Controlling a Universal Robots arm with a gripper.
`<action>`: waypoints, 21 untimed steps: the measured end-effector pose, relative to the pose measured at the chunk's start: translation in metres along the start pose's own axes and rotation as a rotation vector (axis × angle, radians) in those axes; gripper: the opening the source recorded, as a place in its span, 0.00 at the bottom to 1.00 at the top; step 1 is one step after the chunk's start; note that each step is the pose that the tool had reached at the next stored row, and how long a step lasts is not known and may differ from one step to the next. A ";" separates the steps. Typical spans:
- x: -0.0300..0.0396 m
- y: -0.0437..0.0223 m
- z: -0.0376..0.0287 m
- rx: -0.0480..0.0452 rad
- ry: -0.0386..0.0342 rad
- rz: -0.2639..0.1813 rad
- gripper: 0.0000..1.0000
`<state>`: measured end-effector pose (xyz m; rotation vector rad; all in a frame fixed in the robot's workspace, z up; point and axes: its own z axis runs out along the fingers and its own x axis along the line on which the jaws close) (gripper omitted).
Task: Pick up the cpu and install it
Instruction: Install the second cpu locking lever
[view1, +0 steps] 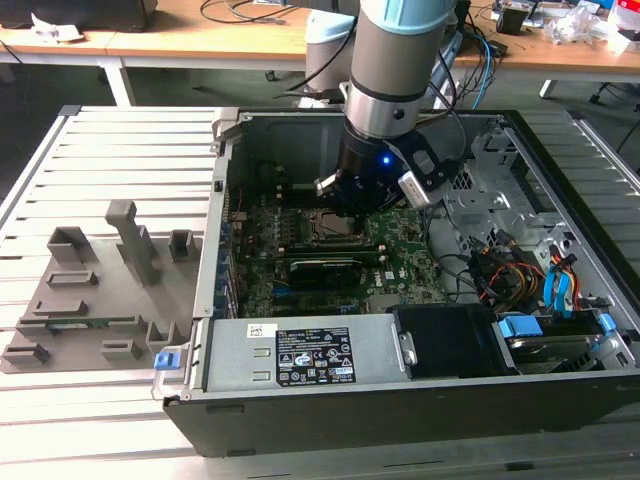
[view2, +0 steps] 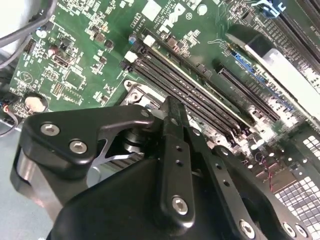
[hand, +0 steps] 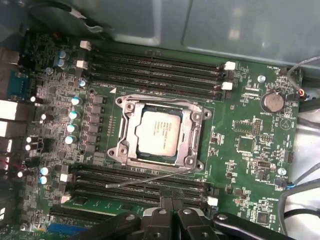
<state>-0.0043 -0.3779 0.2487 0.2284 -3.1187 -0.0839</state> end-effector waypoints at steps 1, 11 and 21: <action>0.0013 -0.0030 -0.0001 -0.0162 -0.0023 0.000 0.11; 0.0418 -0.0037 0.0112 -0.0901 -0.0133 -0.001 0.11; 0.0641 0.0013 0.0411 -0.0943 -0.0140 -0.002 0.11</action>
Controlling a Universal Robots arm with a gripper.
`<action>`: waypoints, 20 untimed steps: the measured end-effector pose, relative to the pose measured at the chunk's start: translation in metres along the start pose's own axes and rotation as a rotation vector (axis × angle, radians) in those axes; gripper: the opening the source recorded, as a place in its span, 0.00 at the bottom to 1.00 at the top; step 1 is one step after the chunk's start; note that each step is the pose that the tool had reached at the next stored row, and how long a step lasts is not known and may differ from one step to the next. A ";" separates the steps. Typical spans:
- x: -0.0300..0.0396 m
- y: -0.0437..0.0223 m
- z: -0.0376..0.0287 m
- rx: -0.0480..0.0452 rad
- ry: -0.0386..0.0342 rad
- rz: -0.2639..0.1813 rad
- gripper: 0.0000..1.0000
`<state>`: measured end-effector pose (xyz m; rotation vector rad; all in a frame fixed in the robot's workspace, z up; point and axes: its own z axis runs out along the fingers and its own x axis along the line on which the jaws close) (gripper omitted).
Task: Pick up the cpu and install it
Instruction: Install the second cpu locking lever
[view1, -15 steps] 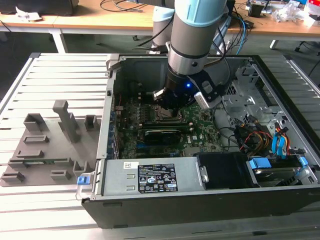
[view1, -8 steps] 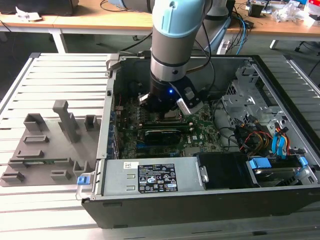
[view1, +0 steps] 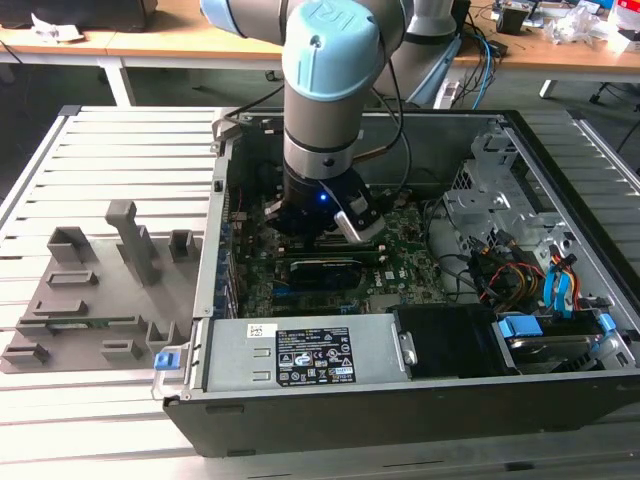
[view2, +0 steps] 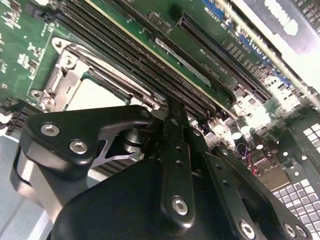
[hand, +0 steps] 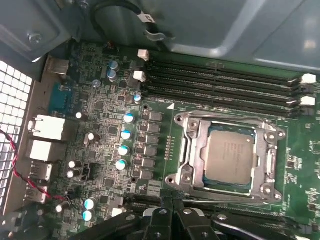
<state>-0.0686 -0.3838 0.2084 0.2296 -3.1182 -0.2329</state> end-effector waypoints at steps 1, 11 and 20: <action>0.0006 0.0008 0.0007 0.0000 0.0000 0.000 0.11; 0.0018 0.0112 0.0159 -0.0005 0.0001 0.000 0.11; -0.0016 0.0111 0.0123 -0.0015 0.0068 0.001 0.11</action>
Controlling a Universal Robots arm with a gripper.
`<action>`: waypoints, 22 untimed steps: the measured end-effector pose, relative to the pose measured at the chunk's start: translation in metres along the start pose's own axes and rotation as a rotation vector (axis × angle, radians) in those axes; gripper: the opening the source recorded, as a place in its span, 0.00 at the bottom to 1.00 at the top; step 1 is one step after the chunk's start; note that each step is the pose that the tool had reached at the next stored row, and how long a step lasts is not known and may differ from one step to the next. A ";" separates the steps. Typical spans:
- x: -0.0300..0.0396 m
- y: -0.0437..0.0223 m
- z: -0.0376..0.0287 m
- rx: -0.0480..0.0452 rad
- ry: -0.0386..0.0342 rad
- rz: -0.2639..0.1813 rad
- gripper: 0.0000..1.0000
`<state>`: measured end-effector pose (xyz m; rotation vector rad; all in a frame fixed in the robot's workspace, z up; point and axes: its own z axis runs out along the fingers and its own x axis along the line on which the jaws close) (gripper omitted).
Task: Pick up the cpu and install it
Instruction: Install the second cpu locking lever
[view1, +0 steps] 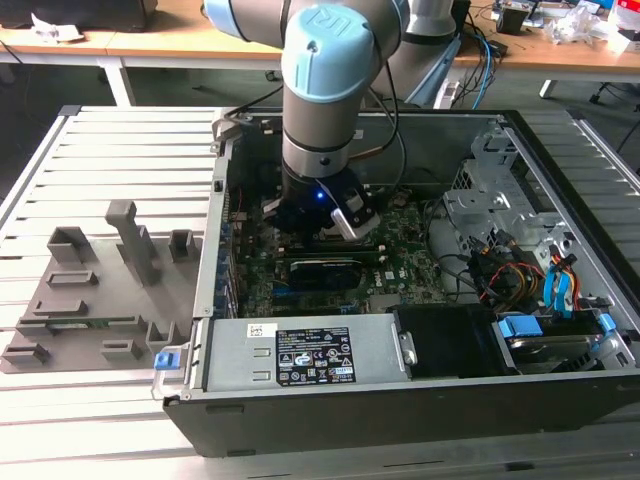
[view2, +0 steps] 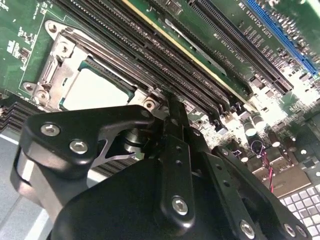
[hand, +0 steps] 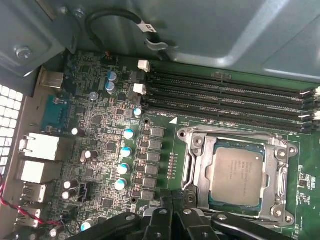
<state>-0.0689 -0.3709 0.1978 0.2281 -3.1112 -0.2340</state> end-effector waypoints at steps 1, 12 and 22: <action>0.0000 -0.0013 -0.0003 -0.0003 -0.0003 0.000 0.11; -0.0240 0.0049 -0.0154 0.0575 0.0083 0.001 0.11; -0.0548 0.0448 -0.0115 0.1626 0.0237 0.004 0.11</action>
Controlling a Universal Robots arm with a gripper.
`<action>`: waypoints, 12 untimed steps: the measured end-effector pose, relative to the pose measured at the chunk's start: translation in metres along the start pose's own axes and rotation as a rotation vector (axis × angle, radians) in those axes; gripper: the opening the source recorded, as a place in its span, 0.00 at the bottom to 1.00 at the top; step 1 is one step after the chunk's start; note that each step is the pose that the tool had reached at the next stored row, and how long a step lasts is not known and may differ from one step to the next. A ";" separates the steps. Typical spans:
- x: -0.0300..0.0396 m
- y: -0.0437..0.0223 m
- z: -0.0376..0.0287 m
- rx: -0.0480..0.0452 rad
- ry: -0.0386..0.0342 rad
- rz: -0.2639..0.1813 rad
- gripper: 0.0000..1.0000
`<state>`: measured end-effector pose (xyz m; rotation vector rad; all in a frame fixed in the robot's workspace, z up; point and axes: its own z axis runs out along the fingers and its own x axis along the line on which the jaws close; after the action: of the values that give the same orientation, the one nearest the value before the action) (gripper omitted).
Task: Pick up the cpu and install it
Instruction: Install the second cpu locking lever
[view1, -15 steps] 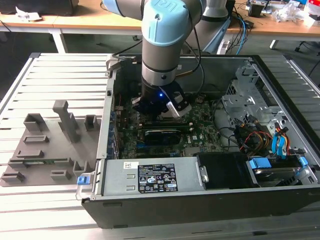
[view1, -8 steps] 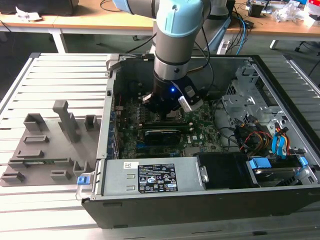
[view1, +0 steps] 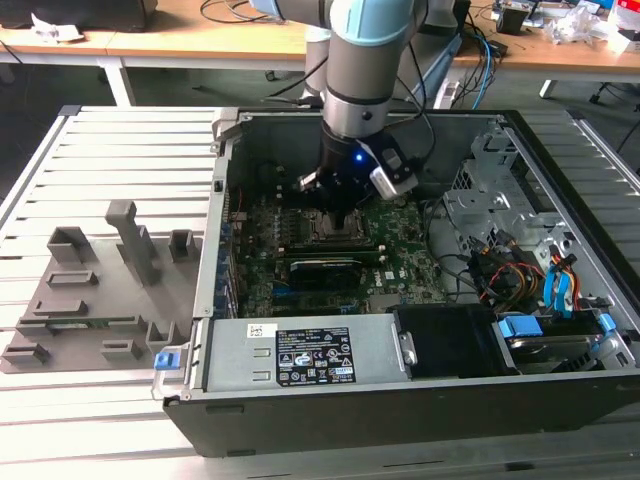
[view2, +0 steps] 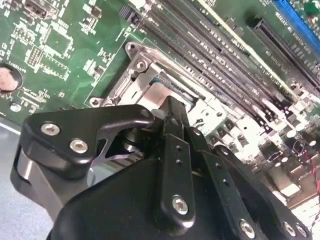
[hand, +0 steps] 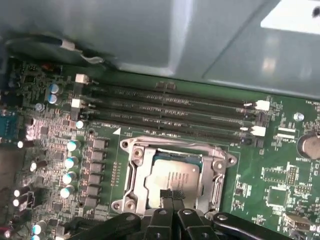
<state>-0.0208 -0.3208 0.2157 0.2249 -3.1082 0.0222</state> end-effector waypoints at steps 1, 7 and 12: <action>-0.0002 0.0027 -0.0081 0.0037 0.0002 0.000 0.11; 0.0011 0.0032 -0.0668 0.0084 0.0004 0.000 0.11; 0.0013 0.0031 -0.0739 0.0094 0.0005 0.000 0.11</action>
<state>-0.0208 -0.3168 0.2896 0.2250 -3.1082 0.0368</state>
